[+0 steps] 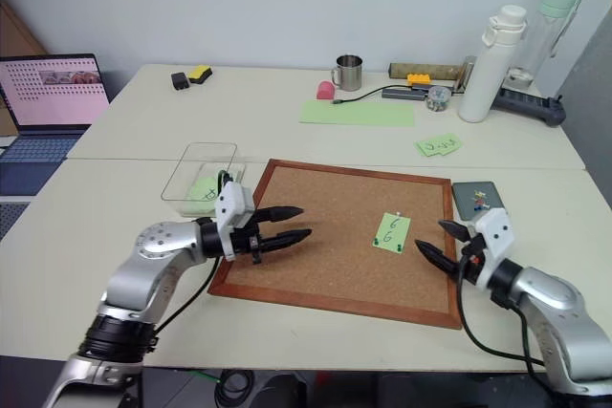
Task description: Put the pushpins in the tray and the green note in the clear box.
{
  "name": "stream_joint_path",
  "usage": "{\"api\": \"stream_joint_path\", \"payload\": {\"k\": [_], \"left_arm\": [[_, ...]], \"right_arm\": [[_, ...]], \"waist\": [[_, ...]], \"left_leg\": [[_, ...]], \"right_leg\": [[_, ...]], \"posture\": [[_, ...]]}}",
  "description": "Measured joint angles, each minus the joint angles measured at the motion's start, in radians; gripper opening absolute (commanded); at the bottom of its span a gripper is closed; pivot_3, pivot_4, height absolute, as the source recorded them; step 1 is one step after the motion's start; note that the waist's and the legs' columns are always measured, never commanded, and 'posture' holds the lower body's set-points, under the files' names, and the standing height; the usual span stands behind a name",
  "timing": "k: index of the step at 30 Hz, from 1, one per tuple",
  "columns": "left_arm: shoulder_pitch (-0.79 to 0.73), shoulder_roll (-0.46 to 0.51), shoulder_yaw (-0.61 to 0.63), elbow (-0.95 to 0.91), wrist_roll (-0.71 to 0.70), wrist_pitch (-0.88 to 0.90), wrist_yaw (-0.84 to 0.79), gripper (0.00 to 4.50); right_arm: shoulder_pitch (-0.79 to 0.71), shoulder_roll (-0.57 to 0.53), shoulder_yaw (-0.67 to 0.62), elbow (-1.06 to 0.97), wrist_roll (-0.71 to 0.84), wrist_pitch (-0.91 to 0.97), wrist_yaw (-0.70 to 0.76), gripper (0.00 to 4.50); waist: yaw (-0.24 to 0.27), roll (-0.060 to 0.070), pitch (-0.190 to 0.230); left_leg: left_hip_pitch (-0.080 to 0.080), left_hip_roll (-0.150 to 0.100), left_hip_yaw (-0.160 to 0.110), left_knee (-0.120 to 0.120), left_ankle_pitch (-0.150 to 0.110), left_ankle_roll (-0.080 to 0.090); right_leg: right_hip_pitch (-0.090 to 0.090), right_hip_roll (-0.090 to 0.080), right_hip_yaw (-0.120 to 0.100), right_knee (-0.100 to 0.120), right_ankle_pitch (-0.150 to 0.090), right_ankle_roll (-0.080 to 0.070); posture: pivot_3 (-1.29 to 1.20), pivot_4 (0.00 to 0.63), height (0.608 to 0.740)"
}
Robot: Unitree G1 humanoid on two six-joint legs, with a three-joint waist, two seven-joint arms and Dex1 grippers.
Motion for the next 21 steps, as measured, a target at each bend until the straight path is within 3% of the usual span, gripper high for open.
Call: {"api": "stream_joint_path", "payload": {"k": [9, 21], "left_arm": [[0.012, -0.084, -0.045, 0.036, 0.059, -0.075, 0.05, 0.08], [0.019, -0.102, -0.103, 0.191, 0.161, -0.213, 0.048, 0.01]], "right_arm": [[-0.167, 0.056, 0.09, 0.143, -0.075, -0.021, -0.03, 3.37], [-0.31, 0.128, 0.184, 0.338, -0.15, -0.051, -0.031, 3.37]], "waist": [[0.0, 0.0, 0.0], [-0.001, 0.0, 0.0]], "left_leg": [[0.0, 0.0, -0.001, 0.0, 0.0, 0.0], [-0.001, 0.0, 0.0, 0.0, 0.0, 0.0]], "right_leg": [[-0.001, 0.0, 0.0, 0.0, 0.0, 0.0], [-0.002, 0.0, 0.0, 0.001, 0.0, 0.0]], "posture": [[0.0, 0.15, 0.74], [0.0, 0.15, 0.74]]}}
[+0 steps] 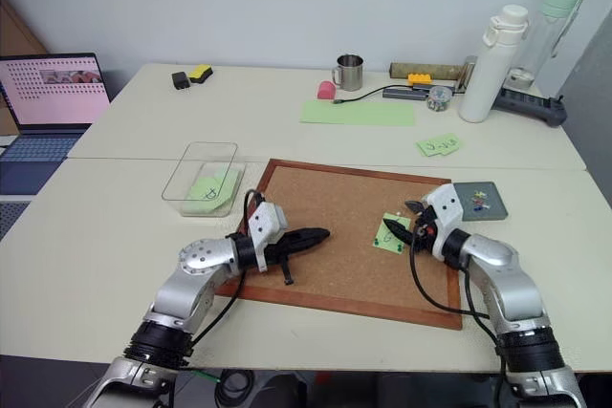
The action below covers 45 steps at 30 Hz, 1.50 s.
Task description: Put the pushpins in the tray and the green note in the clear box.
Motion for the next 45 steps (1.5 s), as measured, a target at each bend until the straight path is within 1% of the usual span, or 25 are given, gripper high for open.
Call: {"api": "stream_joint_path", "payload": {"k": [5, 7, 8, 10, 15, 16, 17, 18, 22, 30, 34, 39, 45], "left_arm": [[-0.012, -0.004, -0.003, 0.024, 0.025, -0.042, 0.005, 0.01], [-0.012, -0.005, -0.003, 0.025, 0.027, -0.043, 0.005, 0.0], [-0.012, -0.005, -0.003, 0.025, 0.027, -0.044, 0.006, 0.0], [-0.011, -0.006, -0.003, 0.024, 0.027, -0.044, 0.006, 0.0], [-0.007, -0.006, -0.002, 0.02, 0.027, -0.046, 0.012, 0.0], [-0.006, -0.006, -0.002, 0.02, 0.027, -0.048, 0.014, 0.0], [-0.005, -0.005, -0.002, 0.02, 0.027, -0.051, 0.015, 0.0], [-0.004, -0.005, -0.002, 0.02, 0.027, -0.055, 0.015, 0.0], [-0.001, -0.001, -0.001, 0.02, 0.027, -0.063, 0.014, 0.0], [-0.004, 0.0, -0.001, 0.022, 0.027, -0.064, 0.007, 0.0], [-0.017, 0.001, -0.001, 0.036, 0.028, -0.062, -0.001, 0.0], [-0.026, 0.001, -0.002, 0.042, 0.031, -0.059, -0.006, 0.0], [-0.033, 0.001, -0.003, 0.048, 0.036, -0.057, -0.016, 0.0]], "right_arm": [[-0.036, 0.03, 0.008, 0.082, -0.019, -0.005, -0.005, 3.37], [-0.041, 0.036, 0.01, 0.092, -0.029, -0.011, -0.005, 2.99], [-0.046, 0.04, 0.01, 0.098, -0.035, -0.013, -0.006, 2.93], [-0.054, 0.045, 0.01, 0.115, -0.037, -0.025, -0.005, 2.39], [-0.055, 0.057, 0.01, 0.126, -0.041, -0.041, -0.002, 1.42], [-0.055, 0.057, 0.01, 0.127, -0.044, -0.044, 0.0, 1.15], [-0.055, 0.057, 0.011, 0.127, -0.046, -0.048, 0.002, 1.04], [-0.055, 0.057, 0.011, 0.127, -0.046, -0.05, 0.003, 0.74], [-0.055, 0.056, 0.005, 0.127, -0.048, -0.053, 0.0, 0.03], [-0.047, 0.059, -0.004, 0.115, -0.045, -0.067, -0.004, 0.03], [-0.035, 0.059, -0.029, 0.004, 0.0, -0.041, -0.003, 0.03], [-0.03, 0.051, -0.105, -0.146, 0.071, 0.006, -0.033, 0.03], [-0.027, 0.007, -0.214, -0.156, 0.072, 0.041, -0.116, 0.03]], "waist": [[0.0, 0.001, -0.001], [0.0, 0.001, -0.001], [0.0, 0.001, -0.001], [0.0, 0.001, -0.001], [0.0, 0.001, -0.001], [0.0, 0.001, -0.001], [0.0, 0.001, -0.001], [0.0, 0.001, -0.001], [0.0, 0.001, -0.001], [0.0, 0.002, -0.001], [-0.001, 0.002, 0.0], [0.0, 0.002, 0.0], [0.0, 0.002, 0.0]], "left_leg": [[0.0, 0.0, 0.0, 0.0, 0.0, 0.0], [0.0, 0.0, 0.0, 0.0, 0.0, 0.0], [0.0, 0.0, 0.0, 0.0, 0.0, 0.0], [0.0, 0.0, 0.0, 0.0, 0.0, 0.0], [0.0, 0.0, 0.0, 0.0, 0.0, 0.0], [0.0, 0.0, 0.0, 0.0, 0.0, 0.0], [0.0, 0.0, 0.0, 0.0, 0.0, 0.0], [0.0, 0.0, 0.0, 0.0, 0.0, 0.0], [0.0, 0.0, 0.0, 0.0, 0.0, 0.0], [0.0, 0.0, 0.0, 0.0, 0.0, 0.0], [0.0, 0.0, 0.0, 0.0, 0.0, 0.0], [0.0, 0.0, -0.001, 0.0, 0.0, 0.0], [0.0, 0.0, 0.0, 0.0, 0.0, 0.0]], "right_leg": [[0.0, 0.0, 0.0, 0.001, 0.0, 0.0], [0.0, 0.0, 0.0, 0.001, 0.0, 0.0], [0.0, 0.0, 0.0, 0.001, 0.0, 0.0], [0.0, 0.0, 0.0, 0.001, 0.0, 0.0], [0.0, 0.0, 0.0, 0.0, 0.0, 0.0], [0.0, 0.0, 0.0, 0.0, 0.0, 0.0], [0.0, 0.0, 0.0, 0.0, 0.0, 0.0], [0.0, 0.0, 0.0, 0.0, 0.0, 0.0], [0.0, 0.0, 0.0, 0.0, 0.0, 0.0], [0.0, 0.0, 0.0, 0.0, 0.0, 0.0], [0.0, 0.0, 0.0, 0.001, 0.0, 0.0], [0.0, 0.0, 0.0, 0.0, 0.0, 0.0], [0.0, 0.0, 0.0, 0.0, 0.0, 0.0]], "posture": [[0.0, 0.15, 0.74], [0.0, 0.15, 0.74], [0.0, 0.15, 0.74], [0.0, 0.15, 0.74], [0.0, 0.15, 0.74], [0.0, 0.15, 0.74], [0.0, 0.15, 0.74], [0.0, 0.15, 0.74], [0.0, 0.15, 0.74], [0.0, 0.15, 0.74], [0.0, 0.15, 0.74], [0.0, 0.15, 0.74], [0.0, 0.15, 0.74]]}}
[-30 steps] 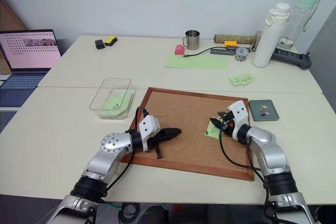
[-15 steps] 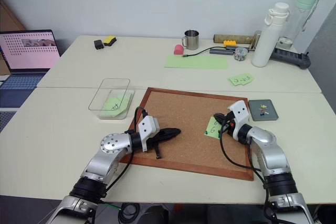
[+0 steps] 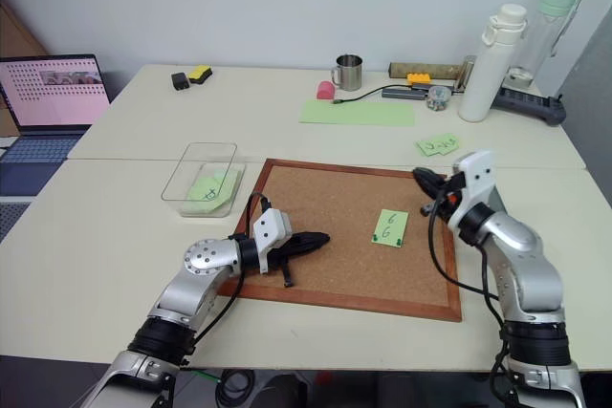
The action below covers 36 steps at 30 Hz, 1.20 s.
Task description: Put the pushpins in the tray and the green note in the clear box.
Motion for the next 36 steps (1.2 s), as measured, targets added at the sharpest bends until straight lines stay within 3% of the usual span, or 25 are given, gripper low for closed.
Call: {"api": "stream_joint_path", "payload": {"k": [6, 11, 15, 25, 30, 36], "left_arm": [[-0.002, 0.001, 0.001, -0.001, 0.0, 0.012, -0.007, 0.0], [0.001, 0.004, 0.001, -0.012, 0.002, 0.019, -0.007, 0.0], [0.004, 0.005, 0.001, -0.02, 0.002, 0.031, -0.007, 0.0], [0.018, 0.014, 0.001, -0.051, 0.001, 0.056, -0.002, 0.0], [0.025, 0.017, 0.002, -0.06, 0.001, 0.06, 0.005, 0.0], [0.023, 0.018, 0.001, -0.059, 0.001, 0.063, 0.011, 0.0]], "right_arm": [[-0.021, -0.105, -0.078, 0.18, -0.085, 0.003, -0.105, 0.03], [-0.067, -0.122, -0.081, 0.307, -0.088, 0.026, -0.109, 0.03], [-0.089, -0.116, -0.074, 0.382, -0.081, 0.038, -0.103, 0.73], [-0.121, -0.105, -0.072, 0.462, -0.078, -0.012, -0.092, 3.17], [-0.095, -0.106, -0.072, 0.399, -0.054, -0.014, -0.041, 3.17], [0.05, -0.116, 0.007, 0.148, 0.059, 0.023, 0.179, 3.17]], "waist": [[0.0, 0.0, 0.0], [-0.003, 0.001, 0.0], [-0.002, 0.001, 0.0], [-0.003, 0.001, 0.0], [-0.002, 0.001, 0.0], [-0.001, 0.001, 0.0]], "left_leg": [[0.001, 0.0, 0.001, 0.0, 0.0, 0.0], [0.001, 0.0, 0.002, -0.001, 0.0, 0.0], [0.0, 0.0, 0.002, -0.001, 0.0, 0.0], [0.0, 0.0, 0.003, -0.001, 0.0, 0.0], [0.0, 0.0, 0.002, -0.001, 0.0, 0.0], [0.0, 0.0, 0.001, -0.001, 0.0, 0.0]], "right_leg": [[0.0, 0.0, 0.001, 0.0, 0.0, 0.0], [0.0, 0.0, 0.002, 0.0, 0.0, 0.0], [0.0, 0.0, 0.002, 0.0, 0.0, 0.0], [0.0, 0.0, 0.002, 0.0, 0.0, 0.0], [0.0, 0.0, 0.002, 0.0, 0.0, 0.0], [0.0, 0.0, 0.001, -0.001, 0.0, 0.0]], "posture": [[0.0, 0.15, 0.74], [0.0, 0.15, 0.74], [0.0, 0.15, 0.74], [0.0, 0.15, 0.74], [0.0, 0.15, 0.74], [0.0, 0.15, 0.74]]}}
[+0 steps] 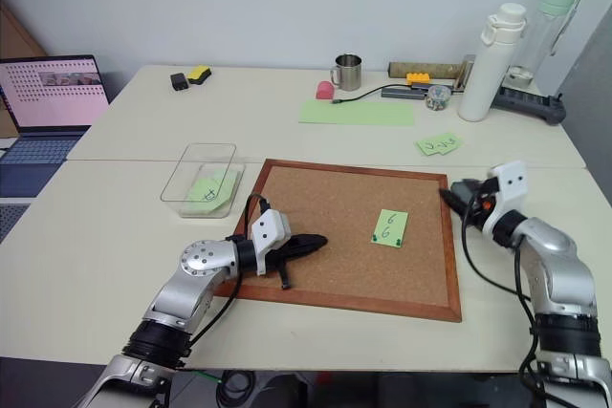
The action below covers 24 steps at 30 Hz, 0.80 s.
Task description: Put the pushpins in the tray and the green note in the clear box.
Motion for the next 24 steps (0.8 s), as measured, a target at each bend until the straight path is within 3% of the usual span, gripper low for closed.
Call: {"api": "stream_joint_path", "payload": {"k": [5, 12, 15, 24], "left_arm": [[-0.001, 0.0, 0.0, 0.001, 0.0, 0.0, 0.001, 0.0], [0.017, 0.0, 0.0, -0.019, 0.0, 0.0, 0.006, 0.0], [0.027, 0.0, 0.0, -0.029, 0.0, 0.0, 0.006, 0.0], [0.026, 0.001, 0.001, -0.029, 0.001, 0.0, 0.004, 0.0]], "right_arm": [[0.093, 0.003, 0.065, -0.114, 0.048, 0.025, 0.087, 3.17], [0.149, 0.054, 0.2, -0.14, -0.02, -0.027, 0.09, 3.17], [0.14, 0.06, 0.201, -0.132, -0.036, -0.048, 0.087, 3.17], [0.114, 0.069, 0.202, -0.068, -0.058, -0.078, 0.098, 1.46]], "waist": [[0.001, 0.0, 0.0], [0.0, 0.0, 0.0], [0.001, 0.0, 0.0], [0.001, 0.0, 0.0]], "left_leg": [[0.0, -0.001, 0.0, 0.0, 0.0, 0.0], [0.0, 0.0, 0.0, 0.0, 0.0, 0.0], [0.0, -0.001, 0.0, 0.0, 0.0, 0.0], [0.0, -0.001, -0.001, 0.0, 0.0, 0.0]], "right_leg": [[0.0, 0.0, 0.0, 0.0, 0.0, 0.0], [0.0, 0.0, 0.0, 0.0, 0.0, 0.0], [0.0, 0.0, 0.0, 0.0, 0.0, 0.0], [0.0, 0.0, 0.0, 0.0, 0.0, 0.0]], "posture": [[0.0, 0.15, 0.74], [0.0, 0.15, 0.74], [0.0, 0.15, 0.74], [0.0, 0.15, 0.74]]}}
